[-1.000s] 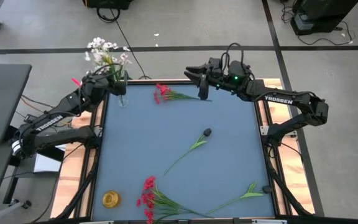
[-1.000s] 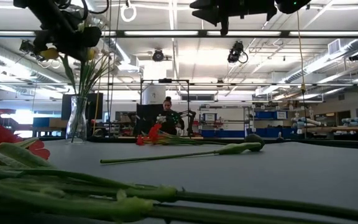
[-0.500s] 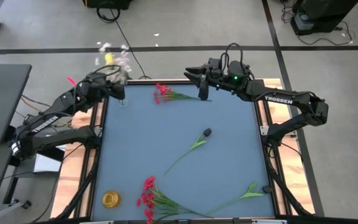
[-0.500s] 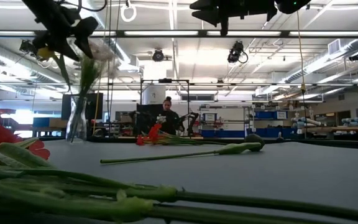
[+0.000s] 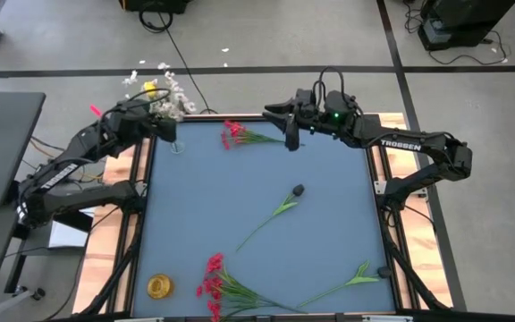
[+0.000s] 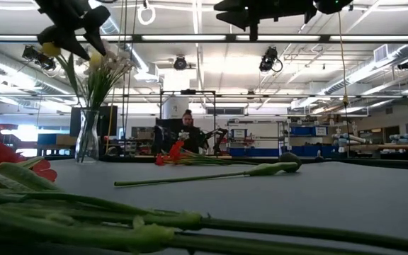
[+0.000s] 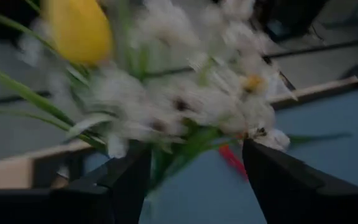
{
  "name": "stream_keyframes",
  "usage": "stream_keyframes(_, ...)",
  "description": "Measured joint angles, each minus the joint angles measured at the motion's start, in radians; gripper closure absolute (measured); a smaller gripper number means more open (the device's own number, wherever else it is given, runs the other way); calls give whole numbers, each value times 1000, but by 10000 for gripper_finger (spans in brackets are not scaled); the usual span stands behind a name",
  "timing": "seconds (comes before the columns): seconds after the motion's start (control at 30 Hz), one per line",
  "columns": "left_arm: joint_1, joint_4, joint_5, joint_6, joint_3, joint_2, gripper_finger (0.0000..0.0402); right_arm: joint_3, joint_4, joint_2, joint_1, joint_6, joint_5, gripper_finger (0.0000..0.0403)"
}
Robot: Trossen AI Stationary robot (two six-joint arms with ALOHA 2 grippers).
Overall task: Sort flowers into vase by color
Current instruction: Adjust the yellow flower in the transparent vase
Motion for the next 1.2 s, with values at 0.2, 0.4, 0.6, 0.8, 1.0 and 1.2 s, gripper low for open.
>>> stream_keyframes(0.2, 1, -98, 158, -97, -1, 61, 87, 0, -96, 0, 5, 13, -18, 259)
stream_keyframes(0.4, 14, -140, 185, -206, 3, 64, 77, 0, -372, 21, 17, 37, -43, 246)
stream_keyframes(0.6, 38, -166, 234, -263, 87, 62, 91, 0, -331, 120, 75, 168, -155, 245)
stream_keyframes(0.8, 40, -161, 233, -309, 130, 62, 116, 8, 69, 337, 153, 358, -204, 244)
stream_keyframes(1.0, 40, -152, 175, -322, 130, 78, 110, 250, 266, 611, 188, 398, -210, 220)
stream_keyframes(1.2, 40, -126, 139, -391, 130, 94, 71, 554, 285, 858, 189, 424, -175, 171)
